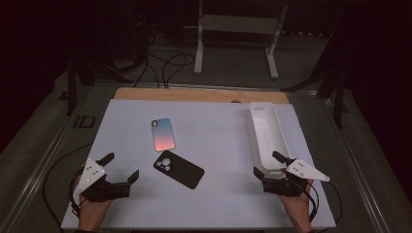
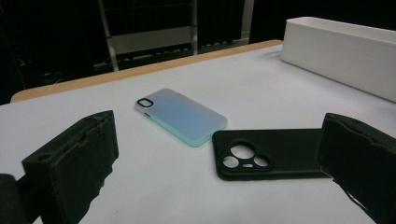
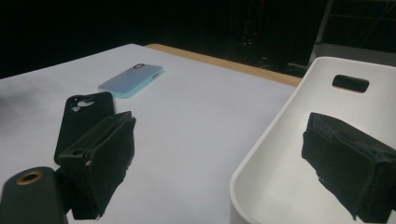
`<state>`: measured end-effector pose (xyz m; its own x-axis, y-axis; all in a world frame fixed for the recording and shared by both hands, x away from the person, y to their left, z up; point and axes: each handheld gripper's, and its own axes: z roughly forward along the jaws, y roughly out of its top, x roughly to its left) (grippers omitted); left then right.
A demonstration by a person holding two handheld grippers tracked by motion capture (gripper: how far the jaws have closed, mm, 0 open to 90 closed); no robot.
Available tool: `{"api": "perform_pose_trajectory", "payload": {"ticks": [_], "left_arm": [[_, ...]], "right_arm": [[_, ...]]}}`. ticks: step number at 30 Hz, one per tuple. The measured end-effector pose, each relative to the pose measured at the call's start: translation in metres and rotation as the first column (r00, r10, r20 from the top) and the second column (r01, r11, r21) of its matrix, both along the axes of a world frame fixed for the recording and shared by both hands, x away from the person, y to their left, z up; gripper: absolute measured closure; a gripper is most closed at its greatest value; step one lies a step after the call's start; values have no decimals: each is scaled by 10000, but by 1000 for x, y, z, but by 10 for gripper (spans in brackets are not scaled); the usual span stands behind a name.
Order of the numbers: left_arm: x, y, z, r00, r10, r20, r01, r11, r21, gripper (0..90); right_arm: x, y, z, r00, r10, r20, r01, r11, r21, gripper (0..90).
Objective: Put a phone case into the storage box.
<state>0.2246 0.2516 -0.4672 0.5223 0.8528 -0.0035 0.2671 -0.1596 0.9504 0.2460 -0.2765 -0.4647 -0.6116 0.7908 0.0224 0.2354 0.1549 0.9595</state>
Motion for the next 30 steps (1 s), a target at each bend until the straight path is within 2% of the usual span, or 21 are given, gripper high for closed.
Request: {"api": "perform_pose_trajectory", "payload": {"ticks": [5, 11, 30], "left_arm": [[0, 1, -2, 9999, 80, -141, -78, 9999, 90, 0], [0, 2, -2, 9998, 124, -137, -123, 9999, 40, 0], [2, -3, -6, 9995, 84, -300, -76, 9996, 259, 0]], "right_arm": [[2, 1, -1, 10000, -32, -54, 32, 10000, -27, 94], [4, 4, -3, 9999, 28, -131, -30, 9999, -120, 94], [7, 6, -1, 9997, 62, -250, -64, 9999, -80, 94]]}}
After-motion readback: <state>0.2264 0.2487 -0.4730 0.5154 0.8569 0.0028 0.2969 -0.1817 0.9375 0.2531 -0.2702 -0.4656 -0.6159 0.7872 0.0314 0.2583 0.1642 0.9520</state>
